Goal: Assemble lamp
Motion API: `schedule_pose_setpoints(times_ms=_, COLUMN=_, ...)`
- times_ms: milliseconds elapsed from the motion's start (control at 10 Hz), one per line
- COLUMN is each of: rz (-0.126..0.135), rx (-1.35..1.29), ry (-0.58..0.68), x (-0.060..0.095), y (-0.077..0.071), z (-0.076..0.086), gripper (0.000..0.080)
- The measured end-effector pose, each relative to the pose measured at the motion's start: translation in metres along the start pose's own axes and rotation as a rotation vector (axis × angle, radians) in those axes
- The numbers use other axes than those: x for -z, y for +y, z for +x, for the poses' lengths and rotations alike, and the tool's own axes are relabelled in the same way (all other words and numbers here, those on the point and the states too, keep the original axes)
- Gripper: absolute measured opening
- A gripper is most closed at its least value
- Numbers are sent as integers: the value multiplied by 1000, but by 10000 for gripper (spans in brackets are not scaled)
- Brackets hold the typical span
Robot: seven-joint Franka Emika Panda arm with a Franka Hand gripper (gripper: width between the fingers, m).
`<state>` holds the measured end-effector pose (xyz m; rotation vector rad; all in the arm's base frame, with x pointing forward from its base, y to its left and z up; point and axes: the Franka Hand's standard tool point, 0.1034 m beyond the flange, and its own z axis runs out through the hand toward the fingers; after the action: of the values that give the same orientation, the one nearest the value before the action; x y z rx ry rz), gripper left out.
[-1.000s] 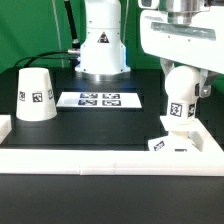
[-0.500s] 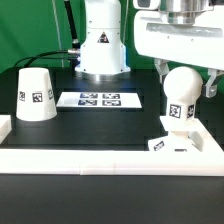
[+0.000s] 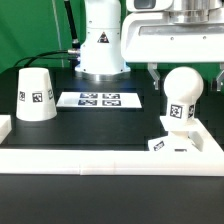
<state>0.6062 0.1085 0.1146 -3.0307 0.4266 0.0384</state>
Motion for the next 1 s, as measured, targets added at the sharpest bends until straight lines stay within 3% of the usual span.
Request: schedule_pose_setpoints(times_ms=1000, rz=-4, rx=791, ry=10, x=1, y=-1, z=2, gripper=698)
